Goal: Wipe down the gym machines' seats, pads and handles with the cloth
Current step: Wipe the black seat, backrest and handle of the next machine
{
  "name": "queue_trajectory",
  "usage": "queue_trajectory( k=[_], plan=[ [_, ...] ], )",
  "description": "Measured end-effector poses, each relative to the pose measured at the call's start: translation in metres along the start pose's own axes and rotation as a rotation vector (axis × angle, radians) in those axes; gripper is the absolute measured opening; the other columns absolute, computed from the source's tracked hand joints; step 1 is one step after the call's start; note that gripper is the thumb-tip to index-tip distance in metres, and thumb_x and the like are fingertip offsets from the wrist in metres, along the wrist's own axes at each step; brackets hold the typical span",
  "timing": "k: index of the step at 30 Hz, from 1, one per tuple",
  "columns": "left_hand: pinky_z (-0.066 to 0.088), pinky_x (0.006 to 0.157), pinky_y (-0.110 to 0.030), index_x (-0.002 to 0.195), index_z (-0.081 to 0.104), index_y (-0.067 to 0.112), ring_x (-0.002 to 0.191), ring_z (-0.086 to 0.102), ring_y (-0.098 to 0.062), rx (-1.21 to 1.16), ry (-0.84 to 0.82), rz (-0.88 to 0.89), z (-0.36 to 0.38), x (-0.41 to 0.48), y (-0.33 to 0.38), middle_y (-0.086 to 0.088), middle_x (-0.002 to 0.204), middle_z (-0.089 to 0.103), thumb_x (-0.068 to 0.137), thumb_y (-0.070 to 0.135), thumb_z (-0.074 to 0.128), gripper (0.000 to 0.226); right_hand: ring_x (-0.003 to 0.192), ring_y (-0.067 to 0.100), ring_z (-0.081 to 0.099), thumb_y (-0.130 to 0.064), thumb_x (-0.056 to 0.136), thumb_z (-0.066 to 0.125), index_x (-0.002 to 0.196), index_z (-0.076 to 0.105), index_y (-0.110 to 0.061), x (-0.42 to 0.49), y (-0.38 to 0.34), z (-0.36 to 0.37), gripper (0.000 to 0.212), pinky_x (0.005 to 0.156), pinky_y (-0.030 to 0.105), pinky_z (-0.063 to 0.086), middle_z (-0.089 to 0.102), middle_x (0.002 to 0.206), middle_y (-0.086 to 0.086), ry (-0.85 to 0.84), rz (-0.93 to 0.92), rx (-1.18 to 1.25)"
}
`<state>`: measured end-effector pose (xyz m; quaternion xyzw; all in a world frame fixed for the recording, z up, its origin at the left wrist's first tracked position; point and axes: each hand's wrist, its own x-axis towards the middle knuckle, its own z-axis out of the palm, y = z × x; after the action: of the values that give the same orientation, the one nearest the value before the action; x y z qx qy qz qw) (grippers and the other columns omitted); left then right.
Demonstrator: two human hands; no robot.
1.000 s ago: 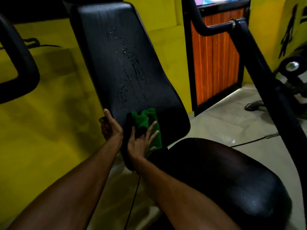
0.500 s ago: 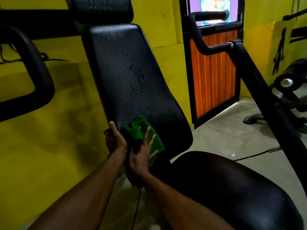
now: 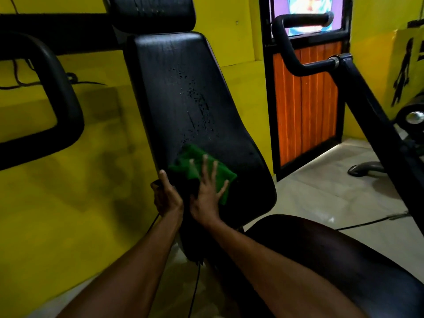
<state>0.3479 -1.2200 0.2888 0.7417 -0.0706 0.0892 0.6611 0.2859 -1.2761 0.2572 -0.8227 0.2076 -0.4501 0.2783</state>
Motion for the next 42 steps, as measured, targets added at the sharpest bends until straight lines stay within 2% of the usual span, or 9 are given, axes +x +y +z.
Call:
queue_trajectory(
  k=[4, 11, 14, 18, 24, 29, 36, 40, 42],
  plan=[
    [0.038, 0.097, -0.042, 0.137, 0.048, 0.011, 0.123, 0.05, -0.037, -0.081, -0.007, -0.083, 0.001, 0.001, 0.001, -0.02, 0.14, 0.051, 0.103, 0.055, 0.029, 0.059, 0.152, 0.017, -0.032, -0.019, 0.091, 0.06, 0.158, 0.005, -0.052, 0.021, 0.033, -0.022, 0.093, 0.111, 0.073, -0.016, -0.025, 0.166, -0.017, -0.095, -0.211, -0.142],
    [0.02, 0.114, -0.04, 0.155, 0.027, 0.014, 0.143, 0.029, -0.033, -0.075, 0.016, -0.091, -0.001, -0.001, 0.004, -0.011, 0.159, 0.029, 0.105, 0.049, 0.025, 0.061, 0.154, 0.021, -0.025, -0.022, 0.1, 0.059, 0.147, -0.016, -0.059, 0.07, 0.035, -0.054, 0.095, 0.114, 0.078, -0.008, -0.035, 0.16, -0.015, 0.19, 0.44, 0.017],
    [0.027, 0.114, -0.045, 0.149, 0.039, 0.01, 0.138, 0.038, -0.035, -0.051, 0.013, -0.064, 0.002, 0.005, -0.005, -0.013, 0.154, 0.039, 0.105, 0.045, 0.028, 0.058, 0.155, 0.02, -0.023, -0.02, 0.094, 0.06, 0.14, -0.025, -0.065, 0.047, -0.004, -0.029, 0.107, 0.113, 0.072, -0.015, -0.03, 0.16, -0.015, 0.089, 0.092, 0.045],
    [0.037, 0.107, -0.051, 0.141, 0.045, 0.004, 0.13, 0.047, -0.04, -0.024, -0.085, 0.002, 0.0, 0.005, -0.012, -0.024, 0.143, 0.047, 0.095, 0.028, 0.056, 0.054, 0.157, 0.022, -0.016, -0.024, 0.077, 0.063, 0.159, 0.016, -0.05, 0.037, 0.014, -0.017, 0.098, 0.114, 0.074, -0.002, -0.013, 0.17, -0.012, -0.107, -0.507, -0.205],
    [0.03, 0.113, -0.048, 0.146, 0.044, 0.011, 0.136, 0.04, -0.035, -0.099, 0.011, -0.054, -0.001, 0.002, 0.002, -0.012, 0.151, 0.042, 0.106, 0.032, 0.028, 0.048, 0.154, 0.016, -0.025, -0.021, 0.087, 0.065, 0.158, 0.016, -0.052, 0.068, 0.003, -0.029, 0.091, 0.112, 0.073, -0.013, -0.02, 0.168, -0.016, 0.016, -0.077, -0.101],
    [0.035, 0.106, -0.043, 0.137, 0.049, -0.003, 0.129, 0.048, -0.04, 0.035, -0.035, 0.052, -0.001, 0.003, -0.008, -0.025, 0.141, 0.048, 0.099, 0.013, 0.052, 0.041, 0.157, 0.017, -0.013, -0.028, 0.077, 0.057, 0.158, 0.028, -0.044, 0.049, 0.005, -0.018, 0.087, 0.115, 0.073, 0.0, -0.005, 0.171, -0.011, -0.191, -0.642, -0.178],
    [0.033, 0.107, -0.041, 0.14, 0.048, 0.003, 0.131, 0.044, -0.036, -0.086, 0.071, -0.038, 0.002, 0.001, 0.0, -0.018, 0.145, 0.048, 0.106, 0.019, 0.032, 0.041, 0.152, 0.013, -0.028, -0.03, 0.088, 0.066, 0.157, 0.018, -0.052, 0.086, -0.002, -0.024, 0.087, 0.112, 0.071, -0.016, -0.017, 0.169, -0.014, 0.077, -0.05, -0.087],
    [0.042, 0.1, -0.045, 0.13, 0.055, 0.001, 0.124, 0.053, -0.039, 0.063, 0.008, 0.084, -0.001, -0.003, -0.003, -0.019, 0.133, 0.056, 0.1, 0.008, 0.048, 0.033, 0.158, 0.022, -0.011, -0.036, 0.086, 0.061, 0.158, 0.03, -0.044, 0.058, 0.003, -0.017, 0.079, 0.115, 0.072, -0.002, -0.005, 0.172, -0.006, -0.143, -0.731, -0.231],
    [0.041, 0.102, -0.044, 0.132, 0.055, 0.004, 0.127, 0.051, -0.039, 0.02, 0.013, 0.084, -0.001, -0.001, -0.006, -0.02, 0.136, 0.055, 0.1, 0.014, 0.049, 0.034, 0.158, 0.02, -0.009, -0.037, 0.083, 0.055, 0.158, 0.026, -0.047, 0.073, 0.021, -0.032, 0.081, 0.117, 0.071, 0.001, -0.005, 0.172, -0.007, -0.107, -0.664, -0.281]
  ],
)
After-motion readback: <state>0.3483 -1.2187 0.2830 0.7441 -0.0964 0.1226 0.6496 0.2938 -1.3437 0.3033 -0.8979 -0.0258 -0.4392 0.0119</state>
